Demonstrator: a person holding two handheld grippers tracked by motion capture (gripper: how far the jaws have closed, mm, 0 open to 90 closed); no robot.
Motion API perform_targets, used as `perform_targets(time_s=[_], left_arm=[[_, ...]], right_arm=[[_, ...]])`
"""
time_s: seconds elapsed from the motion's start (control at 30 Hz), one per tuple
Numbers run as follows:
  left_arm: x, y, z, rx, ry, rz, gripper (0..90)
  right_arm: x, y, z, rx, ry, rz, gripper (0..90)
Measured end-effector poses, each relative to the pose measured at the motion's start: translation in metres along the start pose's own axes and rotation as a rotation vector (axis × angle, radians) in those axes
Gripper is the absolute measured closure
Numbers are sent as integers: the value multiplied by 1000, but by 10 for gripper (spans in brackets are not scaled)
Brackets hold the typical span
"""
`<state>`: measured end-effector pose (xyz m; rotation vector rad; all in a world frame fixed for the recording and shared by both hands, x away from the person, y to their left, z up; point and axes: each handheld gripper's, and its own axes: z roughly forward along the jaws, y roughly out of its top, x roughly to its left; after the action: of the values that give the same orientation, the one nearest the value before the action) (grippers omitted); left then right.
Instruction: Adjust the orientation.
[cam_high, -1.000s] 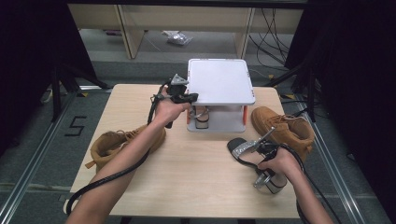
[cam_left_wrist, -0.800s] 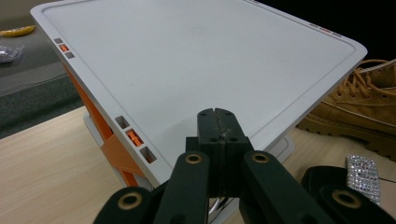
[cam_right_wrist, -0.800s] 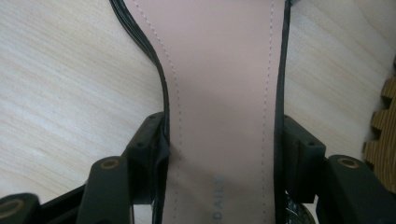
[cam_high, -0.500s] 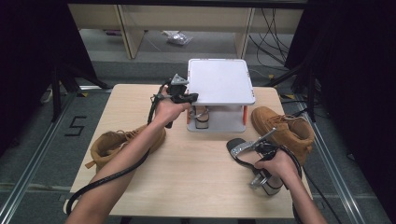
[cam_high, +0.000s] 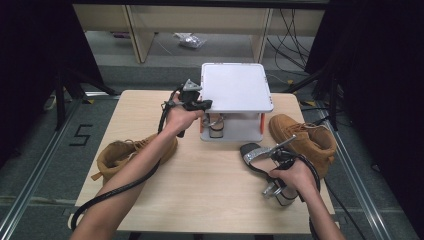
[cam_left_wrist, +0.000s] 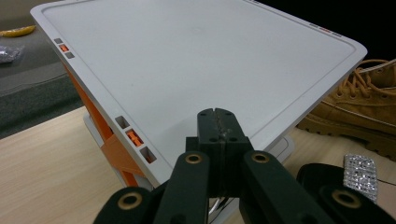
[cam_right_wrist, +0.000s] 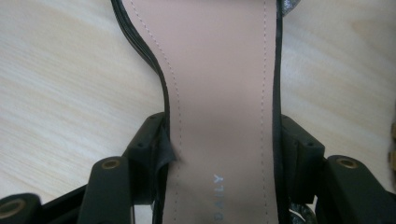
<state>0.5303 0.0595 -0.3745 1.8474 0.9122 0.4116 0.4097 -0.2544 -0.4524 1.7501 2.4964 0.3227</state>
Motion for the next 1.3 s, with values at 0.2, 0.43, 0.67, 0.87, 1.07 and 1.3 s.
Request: perform_targets(time_s=[0.2,0.43,0.67,0.87,1.07,1.3], left_arm=[[0,0,0,1,-1,0,900],[1,0,0,2,-3,-2,900],[1,0,0,1,-1,-2,900],[1,0,0,-2,-2,-7,900],[1,0,0,-2,-1,-7,900],[1,0,0,-2,-2,-8,900]], right_arm=[[4,10,-5,-37,6,25,433],[11,28,-5,-85,8,65,434],[19,50,-4,-127,1,105,433],[25,70,3,-148,-16,128,433],[31,84,10,-160,-41,161,433],[33,93,19,-166,-72,209,433]])
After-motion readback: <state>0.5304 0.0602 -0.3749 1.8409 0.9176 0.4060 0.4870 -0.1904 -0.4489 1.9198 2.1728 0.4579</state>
